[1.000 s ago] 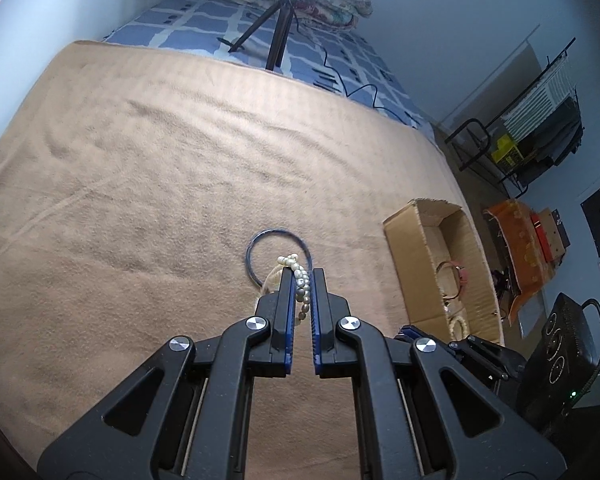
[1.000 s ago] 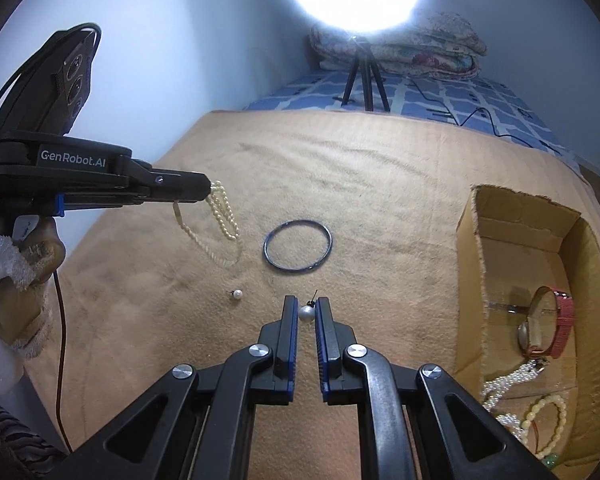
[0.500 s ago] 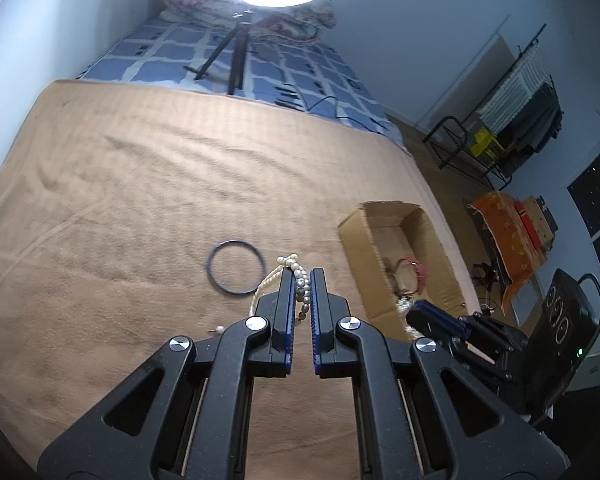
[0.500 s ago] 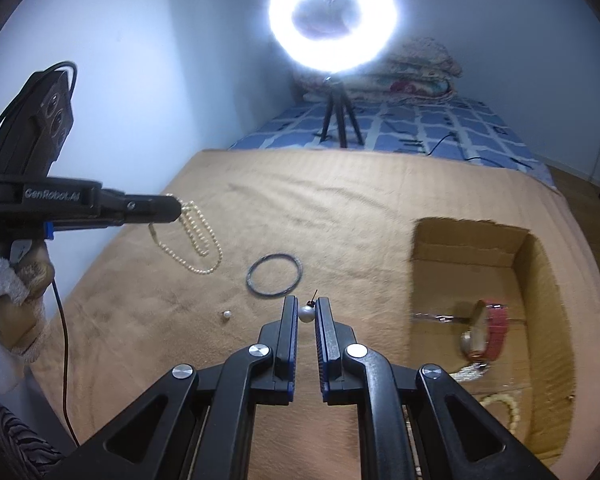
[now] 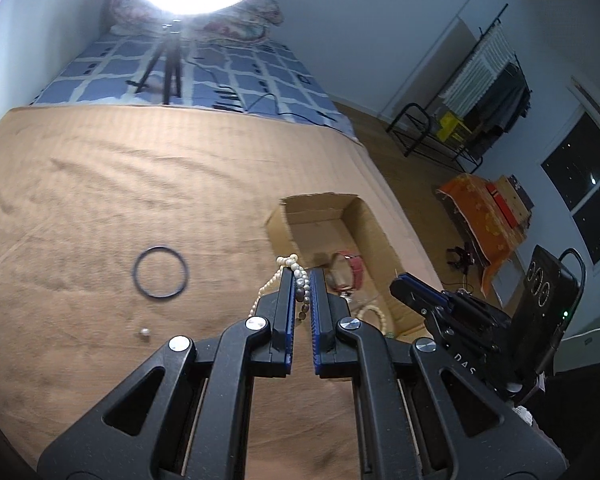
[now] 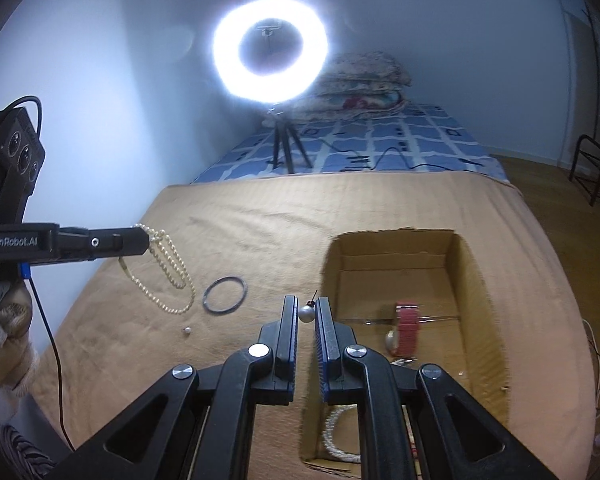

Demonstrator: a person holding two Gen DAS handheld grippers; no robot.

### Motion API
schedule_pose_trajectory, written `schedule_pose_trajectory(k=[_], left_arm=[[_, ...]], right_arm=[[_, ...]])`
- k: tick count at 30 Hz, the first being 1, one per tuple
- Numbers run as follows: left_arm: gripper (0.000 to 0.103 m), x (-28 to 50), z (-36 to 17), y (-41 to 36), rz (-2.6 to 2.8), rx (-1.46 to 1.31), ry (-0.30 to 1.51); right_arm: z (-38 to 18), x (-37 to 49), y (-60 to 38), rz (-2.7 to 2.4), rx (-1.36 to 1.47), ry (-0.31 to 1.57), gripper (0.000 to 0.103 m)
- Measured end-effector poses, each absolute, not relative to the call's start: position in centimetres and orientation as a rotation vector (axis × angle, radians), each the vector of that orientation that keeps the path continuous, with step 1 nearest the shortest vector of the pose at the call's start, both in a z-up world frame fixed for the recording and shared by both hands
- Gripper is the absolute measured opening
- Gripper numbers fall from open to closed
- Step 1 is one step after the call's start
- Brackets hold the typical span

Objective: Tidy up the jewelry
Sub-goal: 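Carry the pearl strand and earring with both tools over the box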

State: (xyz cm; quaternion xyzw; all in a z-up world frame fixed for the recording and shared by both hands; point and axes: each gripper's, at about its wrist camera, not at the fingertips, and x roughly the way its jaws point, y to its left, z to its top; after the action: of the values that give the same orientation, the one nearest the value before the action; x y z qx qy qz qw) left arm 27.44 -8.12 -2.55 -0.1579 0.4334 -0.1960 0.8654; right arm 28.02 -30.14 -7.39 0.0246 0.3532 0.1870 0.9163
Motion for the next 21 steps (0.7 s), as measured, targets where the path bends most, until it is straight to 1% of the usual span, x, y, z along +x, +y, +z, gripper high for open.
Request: schedule_pose_trajectory(k=[9,21], left_arm=[[0.004,28.2,-2.3,-12.7,-0.453,-0.285,0.913],[0.004,30.3,-3.4,-17.8,-0.486,-0.24,0.936]], right_arm=[[-7.1,27.8,-33.6,0.329,0.081,0.718,0.006],[-8.3,28.1,-37.8,0.262,0.12,0.749,0.006]])
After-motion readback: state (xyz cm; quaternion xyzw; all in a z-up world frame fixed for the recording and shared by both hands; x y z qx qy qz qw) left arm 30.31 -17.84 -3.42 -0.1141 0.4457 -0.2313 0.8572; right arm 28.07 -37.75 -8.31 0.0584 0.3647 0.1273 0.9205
